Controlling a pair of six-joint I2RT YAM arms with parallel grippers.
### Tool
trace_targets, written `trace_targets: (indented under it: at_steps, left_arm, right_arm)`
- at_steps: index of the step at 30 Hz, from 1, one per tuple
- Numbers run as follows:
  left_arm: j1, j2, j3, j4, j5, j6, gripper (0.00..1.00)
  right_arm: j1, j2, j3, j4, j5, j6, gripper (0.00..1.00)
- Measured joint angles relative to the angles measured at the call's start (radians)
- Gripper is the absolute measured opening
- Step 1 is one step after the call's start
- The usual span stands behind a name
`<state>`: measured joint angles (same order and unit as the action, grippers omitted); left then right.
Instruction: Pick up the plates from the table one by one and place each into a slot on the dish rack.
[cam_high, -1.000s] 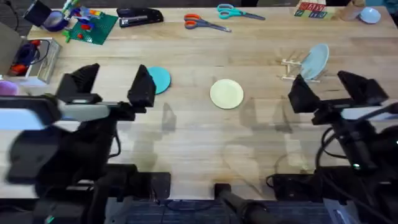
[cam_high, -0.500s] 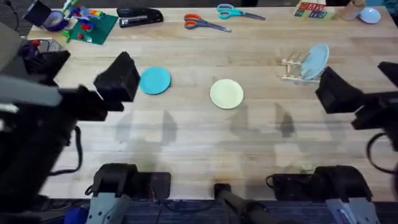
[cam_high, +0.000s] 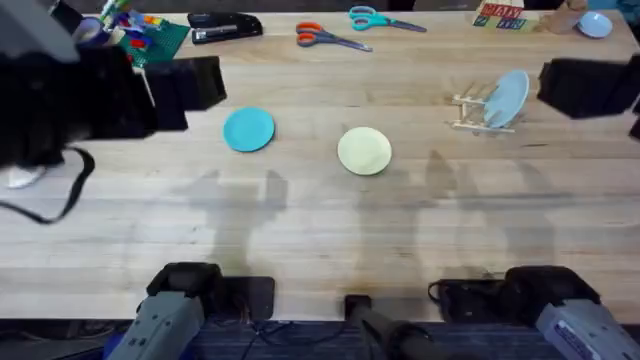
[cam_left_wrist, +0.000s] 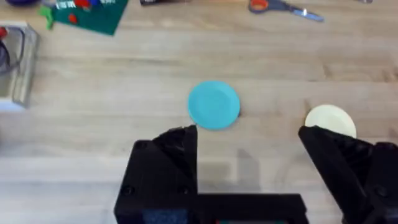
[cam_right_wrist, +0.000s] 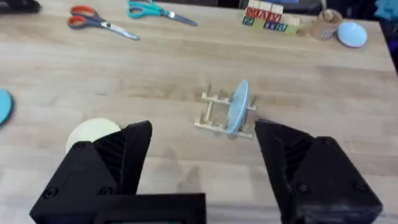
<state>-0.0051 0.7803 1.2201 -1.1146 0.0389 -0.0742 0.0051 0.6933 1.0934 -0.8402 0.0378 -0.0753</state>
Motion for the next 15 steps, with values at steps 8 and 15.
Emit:
trace_targets:
  at_steps: [8,15]
  left_arm:
    - [0.0,0.245,0.195,-0.202,0.002,-0.039,0.993]
    - [0.0,0.368,0.275,-0.241,0.002,-0.04,0.994]
  right_arm:
    - [0.0,0.219,0.216,-0.216,0.0,0.0,0.994]
    - [0.0,0.337,0.316,-0.353,0.0,0.006,0.993]
